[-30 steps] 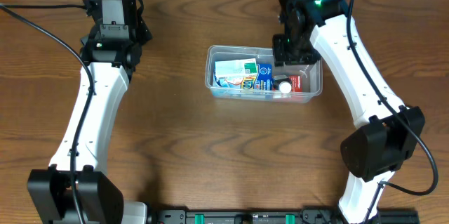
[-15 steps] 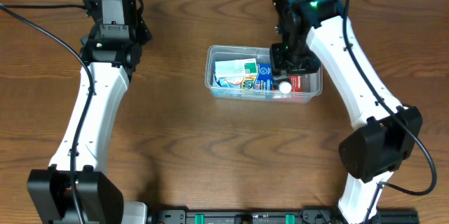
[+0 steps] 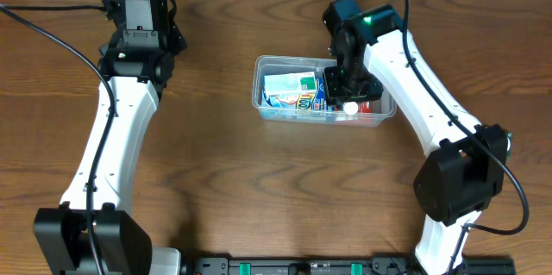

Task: Pack container
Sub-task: 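Stand the bottle upright in the container's right end and release it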

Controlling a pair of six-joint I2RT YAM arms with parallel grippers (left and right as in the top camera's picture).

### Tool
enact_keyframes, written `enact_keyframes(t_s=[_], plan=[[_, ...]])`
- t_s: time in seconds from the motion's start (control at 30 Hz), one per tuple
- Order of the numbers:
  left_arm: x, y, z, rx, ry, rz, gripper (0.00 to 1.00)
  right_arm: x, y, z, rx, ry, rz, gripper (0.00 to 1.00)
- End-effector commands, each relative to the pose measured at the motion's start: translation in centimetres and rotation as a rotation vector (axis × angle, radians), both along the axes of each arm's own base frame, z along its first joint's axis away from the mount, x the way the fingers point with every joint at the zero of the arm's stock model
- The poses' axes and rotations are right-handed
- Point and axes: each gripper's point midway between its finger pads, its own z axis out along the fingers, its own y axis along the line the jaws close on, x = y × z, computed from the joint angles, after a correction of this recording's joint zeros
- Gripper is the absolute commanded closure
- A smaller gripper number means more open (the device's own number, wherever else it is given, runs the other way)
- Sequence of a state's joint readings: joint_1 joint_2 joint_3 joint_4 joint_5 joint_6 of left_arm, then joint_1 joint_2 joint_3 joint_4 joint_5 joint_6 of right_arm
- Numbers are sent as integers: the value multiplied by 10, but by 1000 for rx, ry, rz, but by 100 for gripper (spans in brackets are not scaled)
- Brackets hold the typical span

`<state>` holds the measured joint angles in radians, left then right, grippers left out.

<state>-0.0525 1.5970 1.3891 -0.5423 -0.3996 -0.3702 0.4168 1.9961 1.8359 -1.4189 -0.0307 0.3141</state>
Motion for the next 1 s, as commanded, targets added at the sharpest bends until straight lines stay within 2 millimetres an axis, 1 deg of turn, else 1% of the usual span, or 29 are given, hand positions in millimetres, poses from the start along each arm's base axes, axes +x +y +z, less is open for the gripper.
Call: enact_keyframes(t_s=[0.0,0.4,0.67,0.73,0.97], plan=[[0,3,1,1,-7,20,2,-1,0,-2,-4,6,-2,41],[0,3,1,1,-7,20,2,-7,-3,-17,-21,31,-1,41],[0,3,1,0,-7,20,2,-7,-4,-17,-22,30,-1,48],[0,3,1,1,-7,20,2,-7,-4,-17,-23,32,-1,53],[0,3,1,1,-7,20,2,-8,-4,-17,-24,35,-1,54]])
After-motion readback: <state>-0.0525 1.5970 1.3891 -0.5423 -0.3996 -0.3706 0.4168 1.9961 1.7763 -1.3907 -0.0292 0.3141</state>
